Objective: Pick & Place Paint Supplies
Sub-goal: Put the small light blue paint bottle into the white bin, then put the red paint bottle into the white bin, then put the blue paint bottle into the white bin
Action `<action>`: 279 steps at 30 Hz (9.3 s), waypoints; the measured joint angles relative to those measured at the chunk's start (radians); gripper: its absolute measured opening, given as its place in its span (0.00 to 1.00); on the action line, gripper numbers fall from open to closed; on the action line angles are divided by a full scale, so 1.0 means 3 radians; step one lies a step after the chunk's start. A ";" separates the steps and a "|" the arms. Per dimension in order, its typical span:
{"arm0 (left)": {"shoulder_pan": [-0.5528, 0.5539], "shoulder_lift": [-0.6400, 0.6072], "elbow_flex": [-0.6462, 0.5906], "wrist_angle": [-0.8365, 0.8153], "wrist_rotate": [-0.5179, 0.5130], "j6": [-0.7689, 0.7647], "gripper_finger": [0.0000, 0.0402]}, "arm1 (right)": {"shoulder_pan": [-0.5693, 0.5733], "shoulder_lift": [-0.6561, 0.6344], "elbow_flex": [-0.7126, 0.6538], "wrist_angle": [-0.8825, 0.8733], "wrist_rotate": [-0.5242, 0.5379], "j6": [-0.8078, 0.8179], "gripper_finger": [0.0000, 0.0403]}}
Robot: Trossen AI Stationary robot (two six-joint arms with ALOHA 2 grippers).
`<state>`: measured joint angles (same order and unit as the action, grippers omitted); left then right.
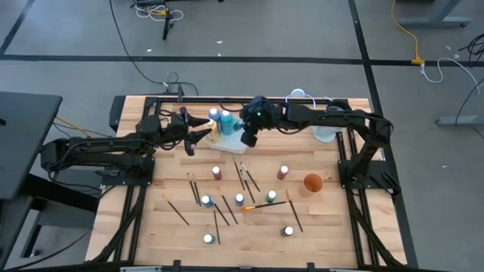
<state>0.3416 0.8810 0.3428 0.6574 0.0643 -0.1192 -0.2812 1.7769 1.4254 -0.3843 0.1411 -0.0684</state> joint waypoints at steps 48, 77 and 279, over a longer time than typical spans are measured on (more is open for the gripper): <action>0.0000 -0.0001 0.0000 -0.0065 0.0003 0.0149 0.48 | -0.0023 0.0298 -0.0003 0.0900 -0.0523 -0.0264 0.48; -0.0005 0.0000 0.0000 -0.0257 0.0011 0.0148 0.48 | 0.1082 0.0912 -0.0004 0.1691 -0.0645 0.0014 0.45; -0.2429 0.1217 0.0000 -0.0819 -0.0091 0.0195 0.32 | 0.1075 -0.0423 -0.1191 0.2240 -0.0611 -0.0059 0.49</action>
<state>-0.3870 1.2461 0.3428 0.4117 0.0368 -0.0607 0.0414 1.6501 1.0679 0.2878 -0.0422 -0.0862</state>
